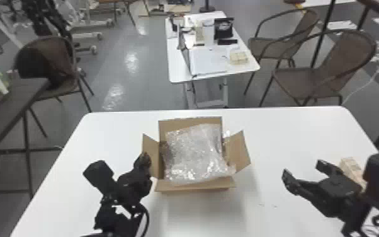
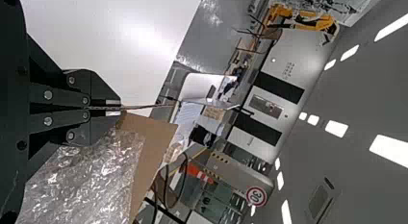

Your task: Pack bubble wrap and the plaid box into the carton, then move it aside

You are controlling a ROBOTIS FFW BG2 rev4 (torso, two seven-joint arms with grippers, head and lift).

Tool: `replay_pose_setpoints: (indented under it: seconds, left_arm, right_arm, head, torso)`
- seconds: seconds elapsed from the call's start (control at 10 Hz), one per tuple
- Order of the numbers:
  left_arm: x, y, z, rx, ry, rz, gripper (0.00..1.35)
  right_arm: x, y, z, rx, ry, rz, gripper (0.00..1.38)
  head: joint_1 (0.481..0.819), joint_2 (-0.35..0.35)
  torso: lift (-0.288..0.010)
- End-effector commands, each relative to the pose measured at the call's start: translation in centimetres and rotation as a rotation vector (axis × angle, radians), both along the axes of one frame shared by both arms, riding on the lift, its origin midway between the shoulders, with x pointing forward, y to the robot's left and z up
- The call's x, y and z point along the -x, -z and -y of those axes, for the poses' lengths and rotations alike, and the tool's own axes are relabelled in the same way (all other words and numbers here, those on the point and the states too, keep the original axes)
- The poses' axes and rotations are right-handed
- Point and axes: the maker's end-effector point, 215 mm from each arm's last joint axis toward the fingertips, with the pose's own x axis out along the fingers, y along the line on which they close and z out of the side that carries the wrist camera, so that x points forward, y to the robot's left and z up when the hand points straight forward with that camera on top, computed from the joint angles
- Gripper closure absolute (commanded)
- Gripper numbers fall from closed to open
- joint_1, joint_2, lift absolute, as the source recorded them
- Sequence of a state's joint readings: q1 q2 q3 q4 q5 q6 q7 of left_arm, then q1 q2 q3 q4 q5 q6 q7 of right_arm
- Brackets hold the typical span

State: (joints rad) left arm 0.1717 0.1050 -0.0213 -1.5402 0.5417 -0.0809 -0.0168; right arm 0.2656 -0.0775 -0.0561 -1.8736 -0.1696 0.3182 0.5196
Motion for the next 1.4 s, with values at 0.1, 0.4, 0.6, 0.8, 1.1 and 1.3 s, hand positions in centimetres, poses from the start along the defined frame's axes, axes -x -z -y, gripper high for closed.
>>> replay_pose_setpoints:
  seconds: [0.1,0.4,0.6,0.8,1.1,1.3]
  left_arm:
    - [0.4,0.6,-0.6,0.003,-0.006,-0.015,1.21]
    - [1.2,1.2,-1.3,0.005,-0.017,-0.03,1.21]
    - [1.4,1.3,-1.4,0.005,-0.018,-0.034,1.21]
    - [1.5,1.5,-1.4,0.006,-0.019,-0.035,1.21]
    - [1.3,1.3,-1.0,0.011,-0.014,-0.032,1.21]
    - [1.3,1.3,-1.0,0.015,-0.017,-0.033,1.21]
  right_arm:
    - [4.2,3.2,7.3,0.092,0.119,0.052,0.14]
    - [9.6,5.6,15.4,0.228,0.235,0.041,0.14]
    - [11.5,6.4,21.5,0.307,0.308,0.007,0.14]
    - [10.6,6.9,24.8,0.306,0.373,-0.004,0.14]
    - [7.5,9.0,26.0,0.283,0.397,-0.048,0.14]
    - [5.4,9.7,25.9,0.291,0.393,-0.069,0.14]
  head:
    - [0.695,0.095]
    - [0.695,0.003]
    - [0.695,-0.055]
    - [0.695,-0.133]
    - [0.695,-0.179]
    - [0.695,-0.179]
  torso:
    - [-0.027]
    - [-0.027]
    - [-0.027]
    - [-0.027]
    - [-0.027]
    - [-0.027]
